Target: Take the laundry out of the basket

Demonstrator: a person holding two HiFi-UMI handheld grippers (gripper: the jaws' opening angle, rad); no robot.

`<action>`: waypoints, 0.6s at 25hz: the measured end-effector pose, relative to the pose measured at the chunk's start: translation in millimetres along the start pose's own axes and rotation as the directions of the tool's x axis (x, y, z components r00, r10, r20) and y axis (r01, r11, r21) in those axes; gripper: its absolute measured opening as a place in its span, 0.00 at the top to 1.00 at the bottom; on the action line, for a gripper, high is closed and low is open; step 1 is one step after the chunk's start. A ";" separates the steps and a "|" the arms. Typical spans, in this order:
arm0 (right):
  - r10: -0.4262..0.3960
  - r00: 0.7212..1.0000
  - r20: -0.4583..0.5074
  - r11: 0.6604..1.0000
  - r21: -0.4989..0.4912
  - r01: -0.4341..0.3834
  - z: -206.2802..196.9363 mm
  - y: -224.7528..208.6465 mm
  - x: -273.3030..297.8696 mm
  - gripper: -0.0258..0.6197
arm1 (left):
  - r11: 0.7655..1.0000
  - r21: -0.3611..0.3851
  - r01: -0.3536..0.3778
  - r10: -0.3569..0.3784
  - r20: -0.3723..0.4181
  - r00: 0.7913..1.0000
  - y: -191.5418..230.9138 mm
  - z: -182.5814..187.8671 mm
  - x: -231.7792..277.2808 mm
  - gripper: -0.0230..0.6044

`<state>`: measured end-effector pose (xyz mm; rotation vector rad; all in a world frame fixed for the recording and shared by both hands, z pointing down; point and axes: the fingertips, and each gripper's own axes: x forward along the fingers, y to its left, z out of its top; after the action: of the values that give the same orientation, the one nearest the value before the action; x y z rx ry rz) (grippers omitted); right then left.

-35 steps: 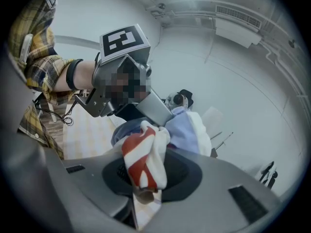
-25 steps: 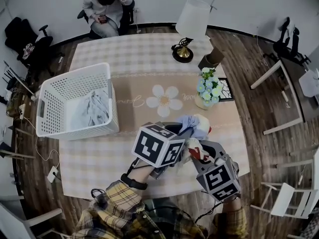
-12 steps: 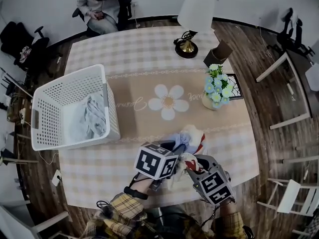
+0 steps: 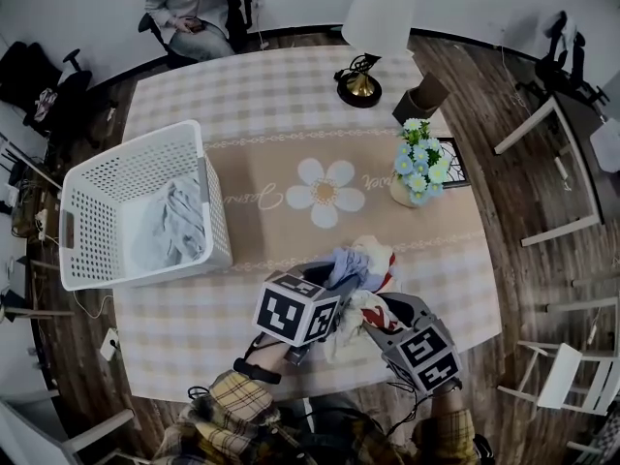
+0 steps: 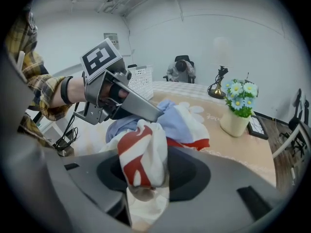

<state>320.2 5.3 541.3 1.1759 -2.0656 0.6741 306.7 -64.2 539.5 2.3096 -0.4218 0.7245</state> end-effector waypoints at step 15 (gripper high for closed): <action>-0.018 0.956 0.294 0.998 0.069 -0.002 95.2 28.1 -91.9 0.58 | 0.987 0.127 0.097 -0.132 0.306 0.943 -59.0 74.5 -147.1 0.59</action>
<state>303.0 1.0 407.2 1.3944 -2.2960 0.5985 246.5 -57.8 375.2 2.5394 -0.3921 0.3283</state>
